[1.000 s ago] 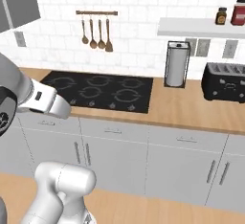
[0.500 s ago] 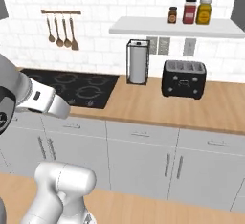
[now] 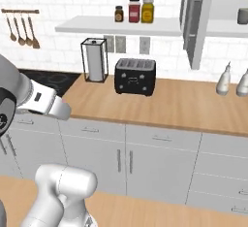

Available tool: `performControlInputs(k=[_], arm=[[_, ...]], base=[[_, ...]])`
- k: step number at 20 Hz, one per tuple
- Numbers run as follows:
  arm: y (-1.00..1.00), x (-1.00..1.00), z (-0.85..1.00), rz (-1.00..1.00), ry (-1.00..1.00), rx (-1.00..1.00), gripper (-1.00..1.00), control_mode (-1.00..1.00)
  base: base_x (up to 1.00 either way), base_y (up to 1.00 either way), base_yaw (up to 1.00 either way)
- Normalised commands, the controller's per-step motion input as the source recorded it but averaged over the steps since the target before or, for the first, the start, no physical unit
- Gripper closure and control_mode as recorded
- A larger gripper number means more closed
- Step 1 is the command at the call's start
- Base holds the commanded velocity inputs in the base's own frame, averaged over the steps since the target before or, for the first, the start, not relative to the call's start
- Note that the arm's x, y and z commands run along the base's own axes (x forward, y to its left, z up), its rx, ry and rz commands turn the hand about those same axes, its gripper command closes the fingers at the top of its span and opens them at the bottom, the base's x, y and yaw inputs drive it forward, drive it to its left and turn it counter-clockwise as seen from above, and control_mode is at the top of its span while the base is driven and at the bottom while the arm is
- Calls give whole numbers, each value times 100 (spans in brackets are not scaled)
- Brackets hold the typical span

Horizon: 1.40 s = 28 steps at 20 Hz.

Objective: Gather all objects into one cabinet and sort the glasses and bowls to opposite sides.

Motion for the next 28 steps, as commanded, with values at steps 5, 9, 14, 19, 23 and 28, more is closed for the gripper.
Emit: performControlInputs(k=[5,9,14,19,23,28], arm=[[0,0,0,0,0,0,-100,100],[0,0,0,0,0,0,-100,100],[0,0,0,0,0,0,-100,100],[0,0,0,0,0,0,-100,100],[0,0,0,0,0,0,-100,100],[0,0,0,0,0,0,-100,100]], base=[[0,-90,0],[-2,-57,0],[0,-76,0],[10,-98,0],[13,-83,0],[57,-14,0]])
